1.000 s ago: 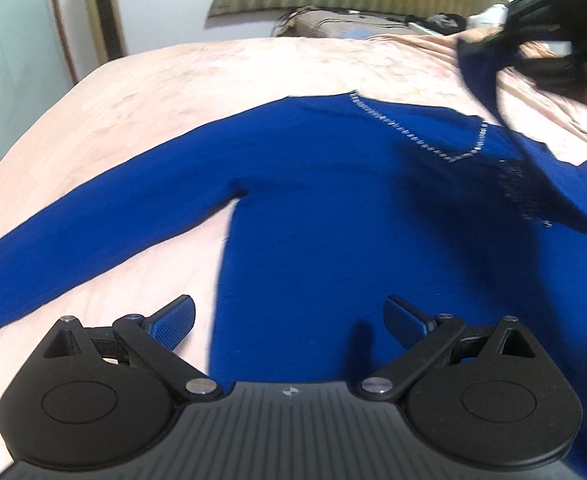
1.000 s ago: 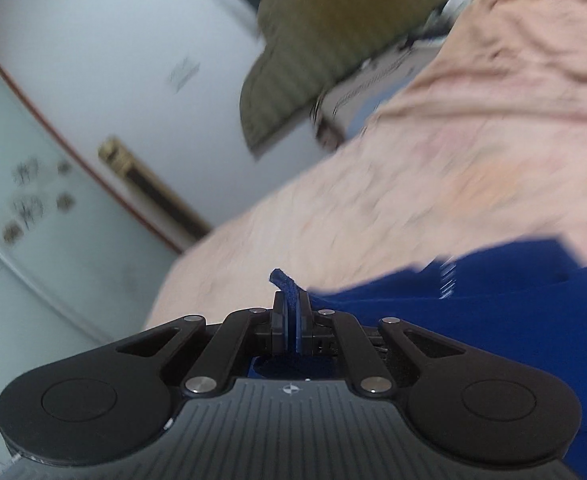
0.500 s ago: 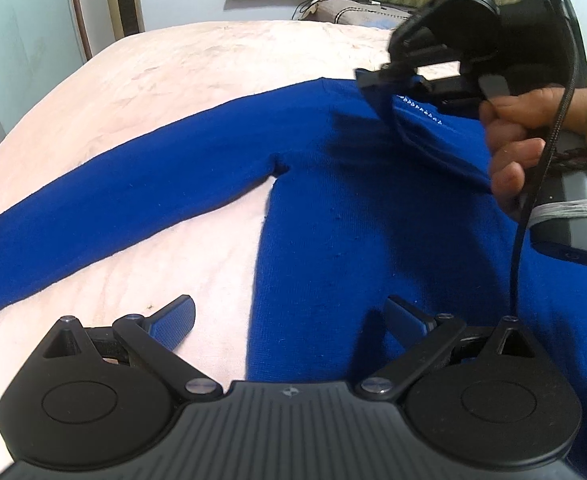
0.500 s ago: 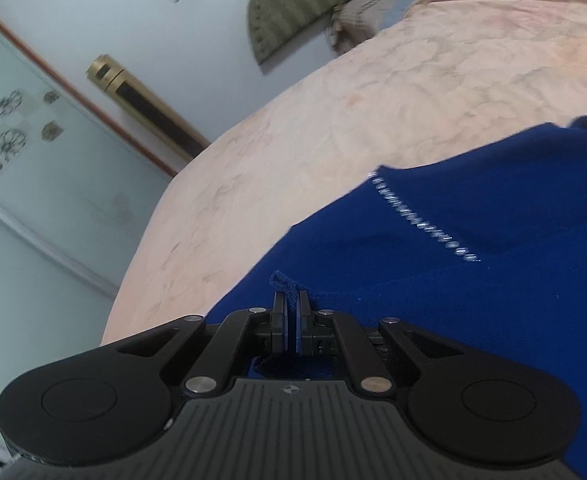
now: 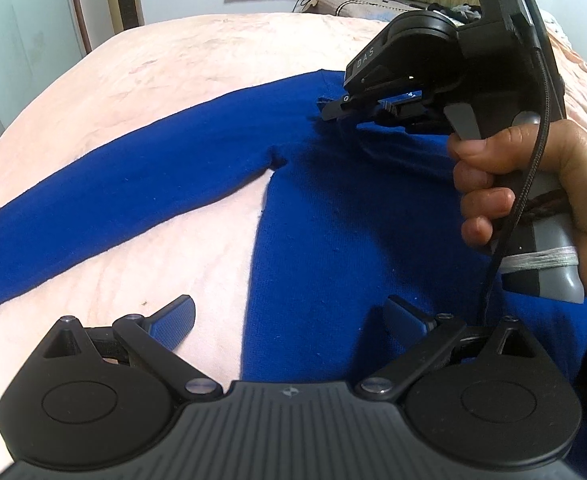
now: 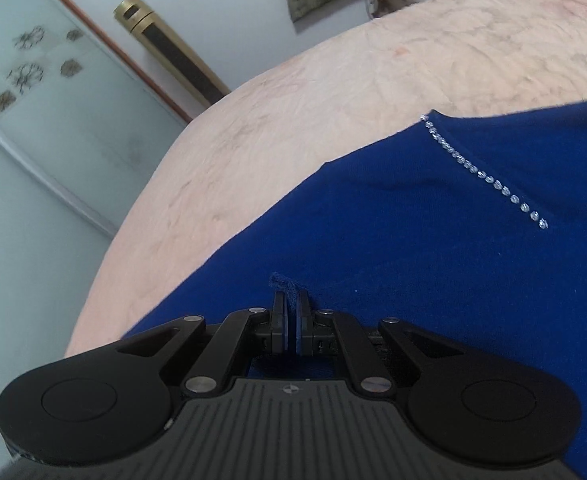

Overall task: Fold small clothes
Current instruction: 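Carry the held sleeve with the right tool across the sweater body toward the collar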

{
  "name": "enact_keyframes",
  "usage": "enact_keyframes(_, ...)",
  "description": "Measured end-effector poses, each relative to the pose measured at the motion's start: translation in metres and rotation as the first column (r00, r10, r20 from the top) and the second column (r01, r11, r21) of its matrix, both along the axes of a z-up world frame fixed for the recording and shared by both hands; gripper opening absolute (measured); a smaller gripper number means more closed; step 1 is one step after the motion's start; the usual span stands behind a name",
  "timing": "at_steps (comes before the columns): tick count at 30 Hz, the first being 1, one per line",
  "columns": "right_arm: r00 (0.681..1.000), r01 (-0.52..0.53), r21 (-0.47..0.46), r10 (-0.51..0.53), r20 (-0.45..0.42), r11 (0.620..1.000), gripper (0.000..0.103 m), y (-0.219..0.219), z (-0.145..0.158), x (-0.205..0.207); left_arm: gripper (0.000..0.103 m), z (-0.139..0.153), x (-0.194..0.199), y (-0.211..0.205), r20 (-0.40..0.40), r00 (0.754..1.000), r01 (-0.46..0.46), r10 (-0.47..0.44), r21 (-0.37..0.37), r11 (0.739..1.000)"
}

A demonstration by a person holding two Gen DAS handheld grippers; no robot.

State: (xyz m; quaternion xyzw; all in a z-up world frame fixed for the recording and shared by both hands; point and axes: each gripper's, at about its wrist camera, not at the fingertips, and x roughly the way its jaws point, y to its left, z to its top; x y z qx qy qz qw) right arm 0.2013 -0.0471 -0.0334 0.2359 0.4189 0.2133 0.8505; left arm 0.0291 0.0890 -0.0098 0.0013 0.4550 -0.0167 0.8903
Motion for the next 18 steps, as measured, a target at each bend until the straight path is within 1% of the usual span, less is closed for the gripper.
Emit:
enact_keyframes(1, 1.000, -0.009, -0.015, 0.009, 0.004, 1.000, 0.008, 0.002, 0.001, -0.001, 0.101, 0.000, 0.000, 0.000, -0.003, 1.000, 0.000, 0.000, -0.003, 1.000)
enact_keyframes(2, 1.000, -0.021, -0.022, 0.021, 0.002, 1.000, 0.013, 0.003, 0.002, 0.000, 0.101, 0.000, 0.000, -0.001, -0.004, 1.000, 0.002, -0.002, -0.006, 1.000)
enact_keyframes(3, 0.999, -0.042, -0.014, 0.042, -0.004, 0.999, 0.018, 0.004, 0.002, 0.001, 0.101, 0.000, 0.001, -0.001, -0.005, 1.000, 0.006, -0.006, -0.007, 1.000)
enact_keyframes(4, 0.998, -0.061, 0.003, 0.061, -0.018, 0.998, 0.020, 0.004, 0.001, 0.001, 0.101, 0.000, 0.001, -0.002, -0.002, 1.000, 0.010, -0.010, -0.005, 1.000)
enact_keyframes(5, 0.997, -0.073, 0.022, 0.074, -0.030, 0.997, 0.026, 0.002, 0.002, -0.001, 0.101, 0.000, 0.000, -0.002, 0.001, 1.000, 0.013, -0.013, 0.001, 1.000)
enact_keyframes(6, 0.996, -0.081, 0.042, 0.082, -0.023, 0.996, 0.027, -0.002, 0.005, -0.005, 0.101, 0.001, 0.000, -0.002, 0.006, 1.000, 0.015, -0.015, 0.007, 1.000)
enact_keyframes(7, 0.997, -0.082, 0.049, 0.081, 0.006, 0.995, 0.027, -0.008, 0.012, -0.011, 0.101, 0.002, 0.000, -0.001, 0.013, 1.000, 0.014, -0.015, 0.012, 1.000)
enact_keyframes(8, 0.996, -0.076, 0.036, 0.074, 0.039, 0.996, 0.027, -0.016, 0.019, -0.017, 0.101, 0.003, 0.000, 0.000, 0.018, 1.000, 0.010, -0.010, 0.018, 1.000)
enact_keyframes(9, 0.995, -0.054, -0.005, 0.054, 0.079, 0.999, 0.028, -0.028, 0.029, -0.025, 0.101, 0.004, 0.000, 0.001, 0.022, 1.000, 0.005, -0.005, 0.023, 1.000)
enact_keyframes(11, 0.991, 0.023, -0.100, -0.009, 0.136, 0.995, 0.028, -0.057, 0.043, -0.038, 0.101, 0.005, 0.004, 0.002, 0.026, 1.000, -0.002, 0.001, 0.023, 1.000)
enact_keyframes(12, 0.985, 0.075, -0.151, -0.050, 0.163, 0.986, 0.029, -0.076, 0.049, -0.044, 0.101, 0.006, 0.007, 0.001, 0.025, 1.000, 0.002, -0.002, 0.016, 1.000)
enact_keyframes(13, 0.977, 0.141, -0.202, -0.102, 0.189, 0.969, 0.031, -0.099, 0.054, -0.051, 0.101, 0.008, 0.011, -0.001, 0.024, 1.000, 0.014, -0.014, 0.004, 1.000)
enact_keyframes(14, 0.966, 0.203, -0.249, -0.151, 0.211, 0.947, 0.037, -0.121, 0.058, -0.056, 0.101, 0.012, 0.017, -0.005, 0.029, 0.999, 0.031, -0.031, -0.012, 0.999)
enact_keyframes(15, 0.953, 0.260, -0.296, -0.196, 0.229, 0.919, 0.040, -0.145, 0.061, -0.060, 0.101, 0.017, 0.024, -0.009, 0.039, 0.998, 0.049, -0.048, -0.026, 0.998)
enact_keyframes(16, 0.941, 0.308, -0.331, -0.235, 0.242, 0.892, 0.040, -0.164, 0.063, -0.063, 0.101, 0.022, 0.032, -0.015, 0.055, 0.996, 0.065, -0.063, -0.032, 0.997)
enact_keyframes(18, 0.910, 0.406, -0.397, -0.323, 0.260, 0.823, 0.040, -0.209, 0.067, -0.068, 0.101, 0.031, 0.052, -0.028, 0.097, 0.992, 0.085, -0.083, -0.018, 0.996)
